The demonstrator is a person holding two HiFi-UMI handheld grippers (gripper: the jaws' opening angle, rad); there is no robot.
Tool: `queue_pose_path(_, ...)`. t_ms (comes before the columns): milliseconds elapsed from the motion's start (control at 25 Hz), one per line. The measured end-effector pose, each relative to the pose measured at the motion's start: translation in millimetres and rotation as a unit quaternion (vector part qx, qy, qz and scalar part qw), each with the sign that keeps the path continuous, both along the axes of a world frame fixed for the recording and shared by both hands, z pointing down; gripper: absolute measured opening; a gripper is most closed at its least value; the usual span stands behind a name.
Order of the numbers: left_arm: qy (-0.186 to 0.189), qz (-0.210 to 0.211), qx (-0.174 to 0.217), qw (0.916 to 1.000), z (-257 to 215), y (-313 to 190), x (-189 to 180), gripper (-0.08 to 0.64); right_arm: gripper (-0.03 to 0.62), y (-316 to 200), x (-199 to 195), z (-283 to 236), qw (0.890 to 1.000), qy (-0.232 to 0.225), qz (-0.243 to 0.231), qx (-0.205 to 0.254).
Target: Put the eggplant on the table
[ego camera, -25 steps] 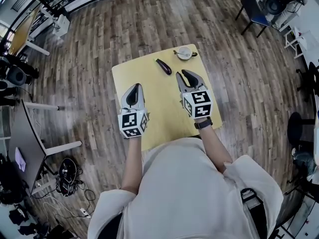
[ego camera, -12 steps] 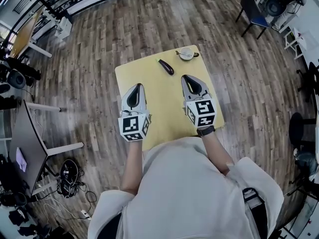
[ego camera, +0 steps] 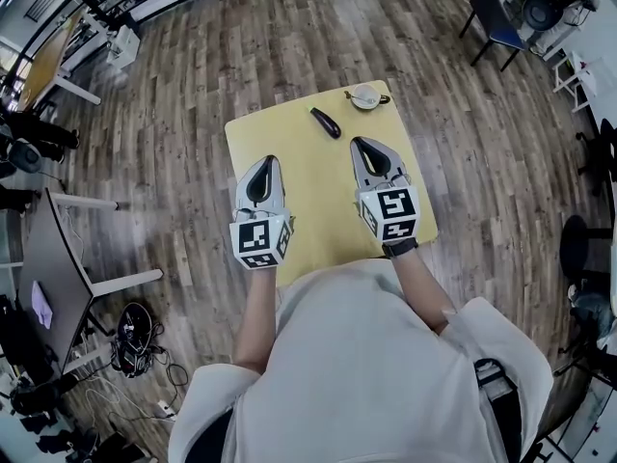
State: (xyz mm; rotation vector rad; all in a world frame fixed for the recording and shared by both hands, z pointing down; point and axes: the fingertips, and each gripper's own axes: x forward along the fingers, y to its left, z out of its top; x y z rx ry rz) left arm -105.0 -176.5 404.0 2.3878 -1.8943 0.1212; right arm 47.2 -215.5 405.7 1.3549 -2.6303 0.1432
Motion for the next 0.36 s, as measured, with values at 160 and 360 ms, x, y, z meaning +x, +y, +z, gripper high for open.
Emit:
queue_pose_path(160,0.005,-0.004,-0.006,1.0000,8.1,-6.6,-5.0,0.008,0.015,-6.7,-5.0,7.9,1.000,0.007,-0.005,-0.007)
queue_pose_path(360,0.005,-0.005,-0.012,0.9999,11.5,-25.6,-6.4,0.008,0.015,-26.4,-9.4,6.4,1.000,0.012,-0.010,-0.005)
